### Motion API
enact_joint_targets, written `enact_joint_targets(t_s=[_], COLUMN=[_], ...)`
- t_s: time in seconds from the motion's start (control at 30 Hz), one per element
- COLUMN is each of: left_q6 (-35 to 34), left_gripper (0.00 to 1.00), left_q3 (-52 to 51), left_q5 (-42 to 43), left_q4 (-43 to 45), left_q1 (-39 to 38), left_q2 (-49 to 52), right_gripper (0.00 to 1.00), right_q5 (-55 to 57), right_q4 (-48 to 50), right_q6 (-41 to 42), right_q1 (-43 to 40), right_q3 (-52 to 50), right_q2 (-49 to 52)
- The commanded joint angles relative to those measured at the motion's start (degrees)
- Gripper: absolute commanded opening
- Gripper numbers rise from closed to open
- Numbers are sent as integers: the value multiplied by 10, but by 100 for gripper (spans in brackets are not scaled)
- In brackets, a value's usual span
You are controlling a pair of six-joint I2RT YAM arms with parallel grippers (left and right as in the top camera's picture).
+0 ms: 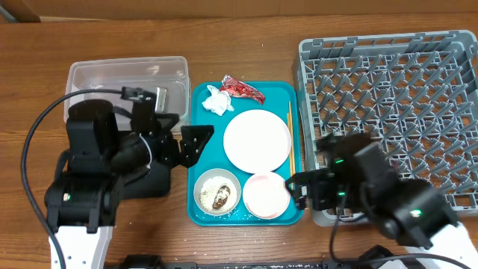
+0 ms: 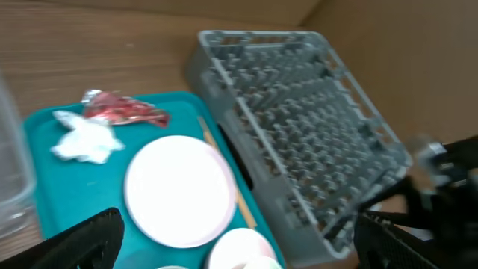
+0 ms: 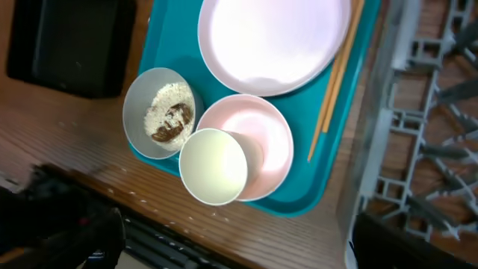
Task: Sort waste into correct bins and load items into the dishwasher
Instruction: 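Move the left gripper to the white paper cup on the teal tray and grasp it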
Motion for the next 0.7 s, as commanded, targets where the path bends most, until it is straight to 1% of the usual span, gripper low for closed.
enact_joint_targets(t_s=[0.0, 0.1, 0.13, 0.2, 0.23, 0.3, 0.43, 0.63, 0.67], left_q6=[10, 10, 10, 10, 10, 10, 11, 26, 26], left_gripper=[100, 100, 100, 100, 100, 100, 100, 100, 100], left_q3=[20, 36, 44, 66, 74, 88, 92, 91, 91], left_q5=[51, -9, -39, -124, -157, -208, -241, -265, -270], left_q4=[2, -28, -44, -88, -104, -130, -153, -185, -188], left_q1=[2, 2, 2, 2, 2, 2, 2, 2, 2], left_q2=[3, -2, -3, -7, -8, -8, -8, -6, -7], right_gripper=[100, 100, 100, 100, 98, 88, 74, 66, 62], right_q5=[63, 54, 56, 58, 57, 54, 47, 47, 47], right_q4=[30, 46, 46, 43, 40, 37, 38, 56, 59], right_q6=[12, 14, 26, 52, 68, 81, 80, 79, 76], right_q1=[57, 69, 68, 65, 65, 67, 80, 81, 81], right_q3=[19, 19, 19, 18, 17, 16, 16, 9, 9], right_q2=[37, 64, 75, 99, 113, 144, 218, 301, 310])
